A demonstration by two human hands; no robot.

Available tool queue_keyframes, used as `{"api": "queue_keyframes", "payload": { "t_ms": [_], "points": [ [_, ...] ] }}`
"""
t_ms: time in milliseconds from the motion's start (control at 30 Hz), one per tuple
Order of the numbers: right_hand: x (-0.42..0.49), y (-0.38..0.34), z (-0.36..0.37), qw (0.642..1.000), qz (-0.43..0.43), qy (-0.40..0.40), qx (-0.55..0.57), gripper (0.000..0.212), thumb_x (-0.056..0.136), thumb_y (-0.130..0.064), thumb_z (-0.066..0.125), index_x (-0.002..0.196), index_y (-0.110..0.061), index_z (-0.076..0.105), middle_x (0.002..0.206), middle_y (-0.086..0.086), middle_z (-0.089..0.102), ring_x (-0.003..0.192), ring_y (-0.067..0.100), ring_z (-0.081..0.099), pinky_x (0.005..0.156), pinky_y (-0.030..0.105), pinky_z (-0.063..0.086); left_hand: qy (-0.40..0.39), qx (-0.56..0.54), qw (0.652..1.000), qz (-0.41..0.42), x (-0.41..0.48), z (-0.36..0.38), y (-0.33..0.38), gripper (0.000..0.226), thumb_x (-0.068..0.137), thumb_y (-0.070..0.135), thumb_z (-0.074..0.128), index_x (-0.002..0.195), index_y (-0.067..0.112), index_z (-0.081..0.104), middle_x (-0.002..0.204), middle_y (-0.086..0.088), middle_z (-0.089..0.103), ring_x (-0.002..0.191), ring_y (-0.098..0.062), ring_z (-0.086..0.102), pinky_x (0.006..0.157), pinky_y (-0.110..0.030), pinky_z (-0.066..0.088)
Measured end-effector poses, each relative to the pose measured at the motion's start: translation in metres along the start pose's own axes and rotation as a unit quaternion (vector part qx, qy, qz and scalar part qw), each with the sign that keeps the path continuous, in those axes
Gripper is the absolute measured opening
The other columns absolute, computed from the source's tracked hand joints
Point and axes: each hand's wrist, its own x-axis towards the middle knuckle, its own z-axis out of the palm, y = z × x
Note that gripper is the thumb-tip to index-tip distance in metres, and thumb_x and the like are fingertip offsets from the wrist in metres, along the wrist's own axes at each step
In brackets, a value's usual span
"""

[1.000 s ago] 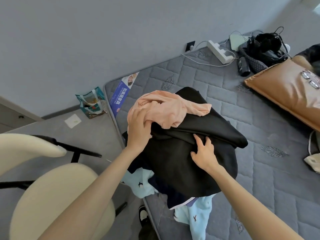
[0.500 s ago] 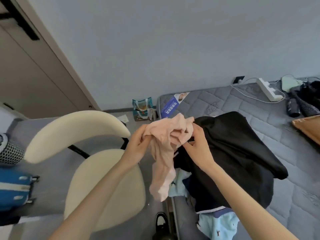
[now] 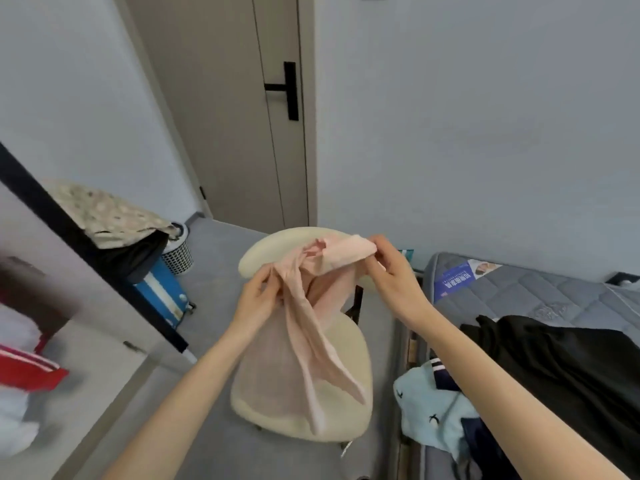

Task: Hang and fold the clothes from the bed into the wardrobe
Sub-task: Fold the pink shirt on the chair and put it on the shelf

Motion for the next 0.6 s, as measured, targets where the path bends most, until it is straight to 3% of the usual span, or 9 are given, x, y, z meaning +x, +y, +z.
{"api": "queue_keyframes", "payload": {
  "t_ms": [100, 200, 333, 400, 500, 533, 600],
  "points": [
    [0.007, -0.031, 0.034, 0.998, 0.02, -0.04, 0.043, 0.017, 0.103, -0.016, 0.041, 0.094, -0.003, 0.048, 0.082, 0.008, 0.05, 0.081, 0.016, 0.048, 0.083, 0.054, 0.047, 0.023, -0.038, 0.999, -0.027, -0.019, -0.044, 0.006, 0.024, 0.103, 0.029, 0.037, 0.113, 0.026, 0.059, 0.116, 0.004, 0.058, 0.101, -0.012, 0.059, 0.081, -0.019, 0.053],
    [0.007, -0.052, 0.069, 0.995, -0.005, -0.096, 0.034, 0.018, 0.103, -0.014, 0.041, 0.091, 0.0, 0.041, 0.078, 0.009, 0.044, 0.073, 0.017, 0.039, 0.069, 0.038, 0.038, -0.041, -0.043, 0.998, -0.022, -0.042, -0.075, 0.012, 0.045, 0.084, 0.048, 0.056, 0.127, 0.038, 0.049, 0.127, 0.003, 0.056, 0.11, -0.009, 0.06, 0.094, -0.029, 0.051],
    [0.005, -0.079, 0.113, 0.991, -0.054, -0.121, 0.007, 0.013, 0.1, -0.014, 0.045, 0.088, -0.01, 0.049, 0.068, -0.003, 0.052, 0.064, 0.012, 0.04, 0.06, 0.027, 0.033, -0.087, 0.048, 0.995, 0.017, -0.066, -0.098, 0.01, 0.071, 0.069, 0.024, 0.085, 0.119, 0.05, 0.042, 0.111, 0.022, 0.06, 0.098, 0.013, 0.059, 0.078, -0.008, 0.047],
    [0.007, -0.091, 0.13, 0.992, -0.074, -0.101, -0.012, 0.016, 0.098, -0.018, 0.048, 0.082, -0.018, 0.052, 0.063, -0.013, 0.053, 0.06, 0.007, 0.041, 0.056, 0.021, 0.033, -0.063, 0.054, 0.996, 0.024, -0.073, -0.106, 0.005, 0.061, 0.072, 0.018, 0.084, 0.114, 0.045, 0.047, 0.102, 0.025, 0.065, 0.094, 0.01, 0.062, 0.075, -0.008, 0.047],
    [0.009, -0.103, 0.145, 0.995, -0.072, -0.069, -0.013, 0.018, 0.097, -0.023, 0.051, 0.079, -0.023, 0.055, 0.06, -0.012, 0.048, 0.059, 0.007, 0.038, 0.055, 0.02, 0.03, 0.0, 0.081, 0.996, 0.029, -0.076, -0.126, 0.001, 0.024, 0.087, 0.012, 0.068, 0.107, 0.021, 0.06, 0.097, 0.004, 0.069, 0.093, -0.008, 0.064, 0.076, -0.013, 0.048],
    [0.01, -0.105, 0.148, 0.997, -0.059, -0.055, 0.004, 0.018, 0.098, -0.024, 0.051, 0.081, -0.019, 0.058, 0.064, -0.006, 0.049, 0.062, 0.009, 0.039, 0.057, 0.023, 0.031, 0.014, 0.1, 0.994, 0.041, -0.075, -0.134, 0.001, 0.013, 0.09, 0.006, 0.061, 0.103, 0.01, 0.061, 0.095, -0.007, 0.069, 0.09, -0.012, 0.062, 0.075, -0.018, 0.046],
    [0.012, -0.108, 0.151, 0.999, -0.014, -0.032, 0.038, 0.027, 0.1, -0.026, 0.048, 0.088, -0.004, 0.059, 0.076, 0.004, 0.053, 0.071, 0.014, 0.044, 0.066, 0.029, 0.034, 0.031, 0.137, 0.988, 0.067, -0.074, -0.149, 0.003, 0.015, 0.091, -0.004, 0.05, 0.095, 0.004, 0.062, 0.093, -0.021, 0.065, 0.084, -0.017, 0.057, 0.073, -0.028, 0.042]
  ]
}}
